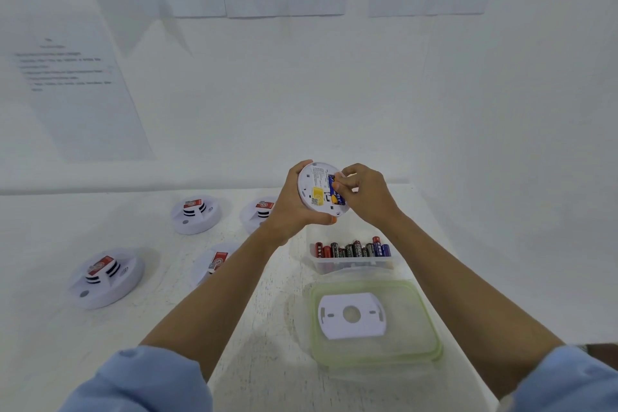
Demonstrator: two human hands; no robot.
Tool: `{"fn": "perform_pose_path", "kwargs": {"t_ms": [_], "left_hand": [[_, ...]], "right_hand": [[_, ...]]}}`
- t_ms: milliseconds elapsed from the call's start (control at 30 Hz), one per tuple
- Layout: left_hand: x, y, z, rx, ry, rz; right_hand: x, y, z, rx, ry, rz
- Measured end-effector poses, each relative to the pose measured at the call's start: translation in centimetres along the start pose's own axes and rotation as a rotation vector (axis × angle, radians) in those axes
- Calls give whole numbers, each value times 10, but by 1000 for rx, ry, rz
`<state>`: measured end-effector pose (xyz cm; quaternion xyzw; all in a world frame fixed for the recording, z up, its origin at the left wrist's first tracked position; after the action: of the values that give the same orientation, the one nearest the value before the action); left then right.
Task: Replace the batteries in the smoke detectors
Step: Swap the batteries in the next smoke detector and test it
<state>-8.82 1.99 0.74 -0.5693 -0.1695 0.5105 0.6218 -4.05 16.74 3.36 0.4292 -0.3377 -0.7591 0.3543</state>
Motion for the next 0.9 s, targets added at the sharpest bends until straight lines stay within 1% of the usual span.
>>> {"fn": "perform_pose_path", "kwargs": {"t_ms": [167, 267, 333, 500, 633, 900], "left_hand": [[1, -5, 2, -6, -13, -32], [0, -5, 1, -8, -24, -31], [-3, -5, 1, -8, -28, -28], [-9, -4, -7, -6, 2, 15], [-11, -4, -20, -14, 23, 59], [-9, 0, -56, -26, 67, 44]], "right_hand": [[0, 3, 2, 6, 18, -70], [0, 3, 0, 31, 48, -8], [0, 3, -3, 33, 61, 89], [-3, 1, -13, 71, 86, 220], [-4, 6, -24, 146, 91, 254], [-6, 14, -61, 232, 143, 306]]}}
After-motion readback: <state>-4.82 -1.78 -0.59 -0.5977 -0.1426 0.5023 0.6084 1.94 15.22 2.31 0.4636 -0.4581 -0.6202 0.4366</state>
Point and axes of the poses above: each hand's wrist, its own z-axis towards the middle knuckle, its own x-axis out of the palm, y = z × x, the point moved 1 cm from there along z, towards the middle knuckle, and after that the axes turned 14 degrees about z, right-handed, at the moved point
